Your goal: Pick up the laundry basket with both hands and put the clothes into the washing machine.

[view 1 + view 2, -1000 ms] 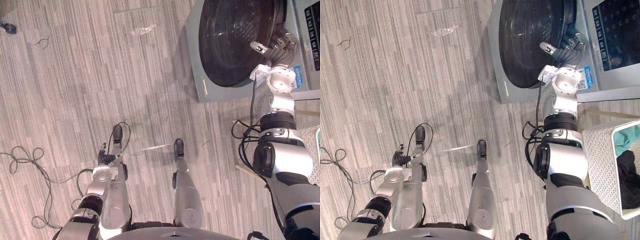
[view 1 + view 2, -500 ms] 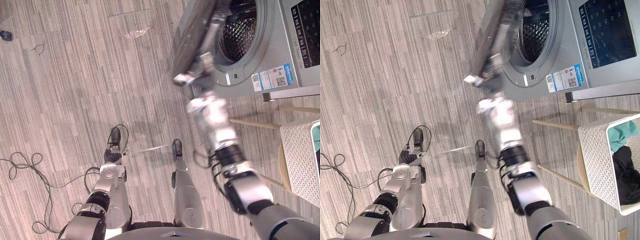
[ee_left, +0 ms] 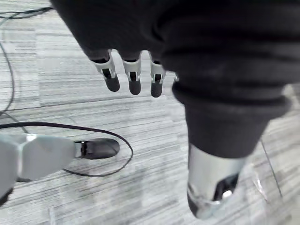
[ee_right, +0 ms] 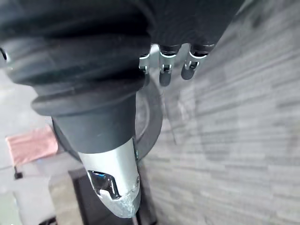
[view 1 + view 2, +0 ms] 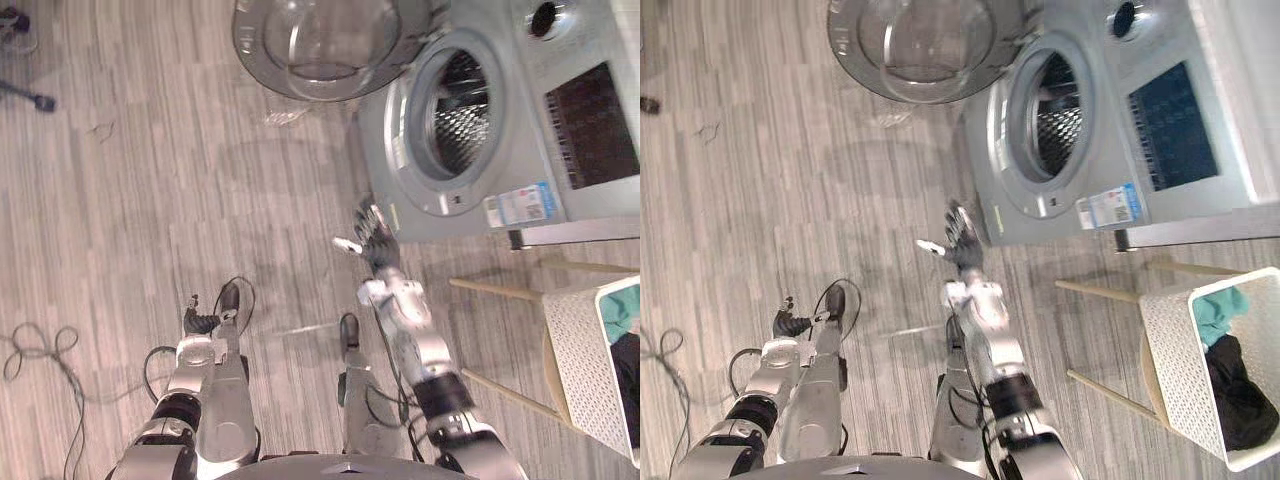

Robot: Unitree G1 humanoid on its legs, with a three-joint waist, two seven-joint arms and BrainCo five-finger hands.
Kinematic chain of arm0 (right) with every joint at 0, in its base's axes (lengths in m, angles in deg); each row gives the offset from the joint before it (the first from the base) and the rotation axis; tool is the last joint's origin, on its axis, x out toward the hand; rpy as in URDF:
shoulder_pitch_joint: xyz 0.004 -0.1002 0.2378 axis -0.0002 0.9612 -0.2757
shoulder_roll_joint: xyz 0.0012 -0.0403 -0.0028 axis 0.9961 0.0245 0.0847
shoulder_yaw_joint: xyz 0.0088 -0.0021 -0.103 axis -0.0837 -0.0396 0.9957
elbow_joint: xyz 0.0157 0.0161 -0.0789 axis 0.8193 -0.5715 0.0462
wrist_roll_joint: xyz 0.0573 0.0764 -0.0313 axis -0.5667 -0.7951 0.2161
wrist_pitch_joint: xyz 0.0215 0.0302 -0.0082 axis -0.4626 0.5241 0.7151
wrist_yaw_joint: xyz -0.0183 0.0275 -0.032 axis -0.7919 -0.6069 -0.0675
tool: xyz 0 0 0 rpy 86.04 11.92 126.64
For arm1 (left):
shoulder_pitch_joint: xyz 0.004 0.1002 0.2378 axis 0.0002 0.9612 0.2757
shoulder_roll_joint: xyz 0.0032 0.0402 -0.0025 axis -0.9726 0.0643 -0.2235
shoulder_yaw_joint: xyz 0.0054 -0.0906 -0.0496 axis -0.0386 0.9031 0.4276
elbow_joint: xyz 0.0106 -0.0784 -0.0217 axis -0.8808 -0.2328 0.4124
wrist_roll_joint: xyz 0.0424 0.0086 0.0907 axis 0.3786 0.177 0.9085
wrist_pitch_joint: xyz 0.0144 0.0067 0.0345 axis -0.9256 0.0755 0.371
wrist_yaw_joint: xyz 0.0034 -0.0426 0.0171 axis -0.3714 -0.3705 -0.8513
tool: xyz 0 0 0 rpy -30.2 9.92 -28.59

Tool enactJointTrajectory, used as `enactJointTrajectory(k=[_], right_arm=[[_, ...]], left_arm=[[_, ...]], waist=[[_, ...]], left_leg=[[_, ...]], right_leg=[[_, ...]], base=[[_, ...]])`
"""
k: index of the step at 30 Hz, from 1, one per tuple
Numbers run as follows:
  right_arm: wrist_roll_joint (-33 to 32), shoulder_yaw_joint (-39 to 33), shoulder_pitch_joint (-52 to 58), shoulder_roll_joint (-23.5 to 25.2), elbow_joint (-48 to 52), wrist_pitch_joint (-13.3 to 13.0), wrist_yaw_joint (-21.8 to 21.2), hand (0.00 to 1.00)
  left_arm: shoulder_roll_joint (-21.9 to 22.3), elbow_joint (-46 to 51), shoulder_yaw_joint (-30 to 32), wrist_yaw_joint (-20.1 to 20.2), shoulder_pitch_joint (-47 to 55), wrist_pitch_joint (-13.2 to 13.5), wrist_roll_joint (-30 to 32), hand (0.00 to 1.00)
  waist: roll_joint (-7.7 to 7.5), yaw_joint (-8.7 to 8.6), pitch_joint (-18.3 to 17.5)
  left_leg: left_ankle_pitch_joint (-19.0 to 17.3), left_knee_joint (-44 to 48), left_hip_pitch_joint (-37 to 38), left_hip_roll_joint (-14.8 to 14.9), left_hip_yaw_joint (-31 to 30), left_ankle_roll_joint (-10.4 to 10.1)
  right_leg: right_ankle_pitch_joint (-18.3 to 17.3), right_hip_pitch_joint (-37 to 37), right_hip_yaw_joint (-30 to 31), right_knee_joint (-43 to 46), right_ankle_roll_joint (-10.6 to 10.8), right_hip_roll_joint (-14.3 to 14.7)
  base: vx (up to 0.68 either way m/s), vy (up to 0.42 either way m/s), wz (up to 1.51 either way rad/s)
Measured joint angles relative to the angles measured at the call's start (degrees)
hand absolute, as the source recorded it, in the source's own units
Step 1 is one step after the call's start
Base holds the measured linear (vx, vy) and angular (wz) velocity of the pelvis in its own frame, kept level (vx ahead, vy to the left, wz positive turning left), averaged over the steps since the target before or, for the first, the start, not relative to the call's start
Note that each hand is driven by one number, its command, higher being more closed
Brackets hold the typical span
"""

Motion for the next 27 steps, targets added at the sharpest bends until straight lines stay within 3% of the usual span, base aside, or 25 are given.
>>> enactJointTrajectory(k=[5,7,9,16,19,22,27], right_arm=[[0.1,-3.9,9.7,-0.4,-0.6,0.3,-0.3,0.00],[0.1,-4.9,11.9,-0.3,-2.1,0.3,-0.5,0.00],[0.1,-5.6,14.6,0.4,-2.4,0.3,-0.5,0.00],[0.1,-3.6,26.3,4.4,0.1,0.3,-2.7,0.00],[-0.3,-1.1,30.4,6.8,3.7,0.3,-3.2,0.00],[-1.2,1.0,33.3,8.4,8.2,0.2,-4.8,0.00],[-3.6,1.1,34.7,8.6,14.2,-0.6,-5.8,0.00]], left_arm=[[-2.0,0.2,-2.4,0.3,-6.5,0.1,-0.3,0.00],[-4.2,0.1,-4.0,0.5,-11.7,0.6,-1.1,0.00],[-6.1,0.0,-4.7,0.5,-16.5,0.9,-1.8,0.00],[-24.2,-2.9,-6.4,1.8,-39.4,3.2,-6.3,0.00],[-29.2,-2.7,-7.5,2.3,-47.0,4.5,-11.4,0.00],[-32.3,-0.1,-8.4,3.0,-52.9,4.9,-13.9,0.00],[-32.6,4.4,-8.6,3.8,-57.7,6.0,-13.9,0.00]], waist=[[-0.55,-2.35,-1.1],[-0.70,-4.43,-1.1],[-1.07,-5.37,-1.2],[-6.08,-10.30,-0.4],[-6.76,-10.51,-0.2],[-6.81,-9.51,-0.2],[-6.79,-8.24,-0.2]], left_leg=[[-0.6,0.0,0.8,1.2,5.1,-0.4],[-0.6,0.0,0.5,1.8,7.9,-0.4],[-0.9,-0.2,0.7,2.4,10.1,-0.8],[-1.2,-0.4,-0.2,5.5,18.1,-2.6],[-1.1,-0.3,-1.7,7.5,19.0,-3.5],[-0.9,0.0,-3.1,10.5,19.8,-4.8],[-1.7,3.3,-6.4,14.3,20.4,-5.6]], right_leg=[[2.0,-2.5,5.5,-1.3,0.2,0.9],[3.6,-4.2,7.9,-2.4,0.4,1.3],[4.8,-5.2,10.2,-3.4,0.4,1.8],[7.6,-11.1,18.3,-5.1,0.9,5.2],[8.9,-12.7,19.1,-6.1,0.8,6.9],[9.9,-14.0,18.6,-6.3,-0.2,9.1],[10.2,-15.2,17.6,-6.5,-0.6,11.7]], base=[[-0.01,-0.050,-0.51],[-0.04,-0.033,-0.55],[-0.05,-0.028,-0.60],[-0.04,-0.049,-0.57],[0.00,-0.046,-0.24],[0.01,-0.039,-0.17],[0.00,-0.010,-0.06]])
